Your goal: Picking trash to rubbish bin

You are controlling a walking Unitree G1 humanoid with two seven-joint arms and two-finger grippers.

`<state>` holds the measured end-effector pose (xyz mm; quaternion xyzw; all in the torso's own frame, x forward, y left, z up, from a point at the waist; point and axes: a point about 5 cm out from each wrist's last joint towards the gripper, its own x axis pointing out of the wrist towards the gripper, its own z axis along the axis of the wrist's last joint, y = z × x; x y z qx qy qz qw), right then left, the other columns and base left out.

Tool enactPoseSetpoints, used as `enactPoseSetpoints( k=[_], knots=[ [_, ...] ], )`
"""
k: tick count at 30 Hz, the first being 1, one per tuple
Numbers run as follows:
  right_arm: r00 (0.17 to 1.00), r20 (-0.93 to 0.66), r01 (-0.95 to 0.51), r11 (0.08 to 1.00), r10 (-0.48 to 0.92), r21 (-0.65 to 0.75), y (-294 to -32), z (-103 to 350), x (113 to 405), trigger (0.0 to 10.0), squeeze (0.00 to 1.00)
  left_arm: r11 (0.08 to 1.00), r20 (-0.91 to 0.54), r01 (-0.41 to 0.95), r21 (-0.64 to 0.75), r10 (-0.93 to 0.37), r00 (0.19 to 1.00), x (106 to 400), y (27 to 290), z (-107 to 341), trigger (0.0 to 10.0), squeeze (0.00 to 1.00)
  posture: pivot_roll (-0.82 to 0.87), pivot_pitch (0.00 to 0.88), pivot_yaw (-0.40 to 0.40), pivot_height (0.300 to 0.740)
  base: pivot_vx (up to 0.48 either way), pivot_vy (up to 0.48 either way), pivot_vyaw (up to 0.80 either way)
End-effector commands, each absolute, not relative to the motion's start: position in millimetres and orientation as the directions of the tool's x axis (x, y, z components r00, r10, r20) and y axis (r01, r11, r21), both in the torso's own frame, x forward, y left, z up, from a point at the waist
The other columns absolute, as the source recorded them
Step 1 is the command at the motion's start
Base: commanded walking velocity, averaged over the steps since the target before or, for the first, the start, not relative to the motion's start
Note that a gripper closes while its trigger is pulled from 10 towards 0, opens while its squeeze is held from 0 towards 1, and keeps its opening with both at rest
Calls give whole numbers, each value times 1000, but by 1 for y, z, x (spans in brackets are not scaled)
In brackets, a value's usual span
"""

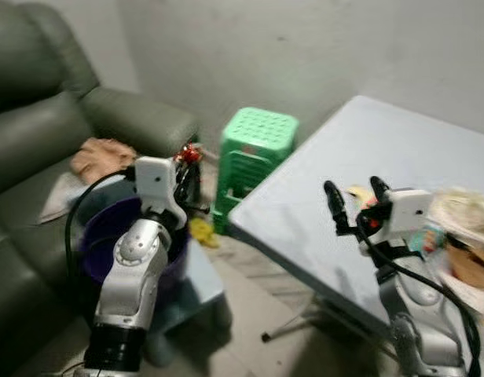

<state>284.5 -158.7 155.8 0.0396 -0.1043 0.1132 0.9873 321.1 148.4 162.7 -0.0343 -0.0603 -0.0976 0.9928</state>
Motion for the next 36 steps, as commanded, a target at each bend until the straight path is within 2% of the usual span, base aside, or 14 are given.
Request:
enactPoseSetpoints(
  k=[1, 5, 11, 12, 18, 23, 31, 36],
  knots=[
    [954, 212, -224, 974, 211, 39, -165, 157, 285, 10000, 0, 982, 131, 182, -56, -174, 976, 321, 144, 165, 10000, 0, -24, 0, -52, 740, 0, 0, 800],
    [953, 213, -227, 973, 215, 37, -166, 158, 286, 10000, 0, 981, 146, 186, -46, -178, 973, 321, 144, 166, 10000, 0, -23, 0, -54, 740, 0, 0, 800],
    [949, 228, -232, 972, 216, 42, -167, 161, 286, 10000, 0, 986, 86, 157, -63, -152, 985, 324, 146, 161, 10000, 0, -20, 0, -58, 740, 0, 0, 800],
    [951, 228, -231, 970, 210, 73, -168, 162, 287, 10000, 0, 986, 77, 154, -71, -148, 986, 324, 146, 161, 10000, 0, -19, 0, -59, 740, 0, 0, 0],
    [949, 211, -250, 967, 233, 58, -169, 161, 288, 10000, 0, 987, 73, 151, -62, -146, 987, 324, 146, 159, 10000, 0, -18, 0, -58, 740, 0, 0, 0],
    [946, 147, -293, 956, 288, 16, -171, 156, 289, 10000, 0, 987, 68, 158, -14, -157, 985, 321, 145, 157, 10000, 0, -18, 0, -61, 740, 0, 0, 0],
    [928, 108, -354, 934, 357, -47, -176, 154, 289, 10000, 0, 988, 24, 147, -39, -146, 989, 320, 152, 149, 10000, 0, -14, 0, -69, 740, 0, 0, 0],
    [894, 83, -433, 896, 441, -93, -169, 155, 287, 10000, 0, 987, 9, 156, -20, -156, 988, 315, 152, 143, 10000, 0, -9, 0, -72, 740, 0, 0, 0]
  ],
)
